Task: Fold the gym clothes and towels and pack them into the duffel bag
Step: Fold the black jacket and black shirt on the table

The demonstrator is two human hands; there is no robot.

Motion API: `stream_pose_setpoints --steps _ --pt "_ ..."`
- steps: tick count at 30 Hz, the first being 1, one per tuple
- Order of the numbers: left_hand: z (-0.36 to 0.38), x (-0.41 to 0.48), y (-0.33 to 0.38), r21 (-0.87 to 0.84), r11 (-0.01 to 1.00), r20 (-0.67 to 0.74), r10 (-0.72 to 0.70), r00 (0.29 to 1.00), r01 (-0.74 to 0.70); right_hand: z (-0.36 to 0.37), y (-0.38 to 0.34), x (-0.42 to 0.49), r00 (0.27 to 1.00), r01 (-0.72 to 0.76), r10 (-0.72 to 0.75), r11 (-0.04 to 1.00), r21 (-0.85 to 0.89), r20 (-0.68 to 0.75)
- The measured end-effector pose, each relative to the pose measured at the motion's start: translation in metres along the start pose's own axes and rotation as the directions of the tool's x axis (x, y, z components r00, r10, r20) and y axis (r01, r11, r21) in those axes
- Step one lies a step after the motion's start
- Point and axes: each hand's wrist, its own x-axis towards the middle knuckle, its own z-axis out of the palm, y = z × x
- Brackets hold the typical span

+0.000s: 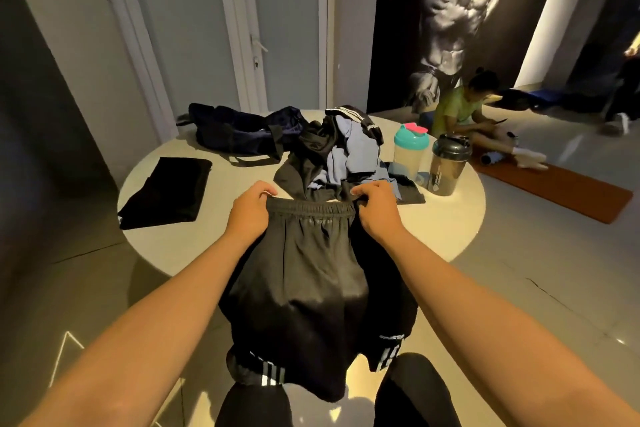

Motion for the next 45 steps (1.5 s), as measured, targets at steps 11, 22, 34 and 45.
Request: stream_pose_setpoints --steps 11,22,34,45 --pt "-0.035 0.023 0.025 0.114 0.964 -0.039 0.248 0.968 -0.242 -0.017 -0.02 0.023 0.975 0.015 0.024 0.985 -0.169 0.222" --pt "-0.028 0.017 0.03 0.09 0.974 -0.045 0.213 0.976 -0.209 -0.013 -0.022 0.025 1.0 0.02 -0.02 0.999 -0.032 0.019" --pt "0.028 -0.025 -0.029 0.566 0.791 0.263 0.094 0.96 -0.232 0.036 0.027 -0.042 0.948 0.132 -0.024 0.938 -0.321 0.319" --pt "0.047 -0.029 -0.014 0.401 0.835 0.491 0.152 0.858 -0.377 0.028 0.018 -0.049 0.937 0.158 0.008 0.881 -0.445 0.349"
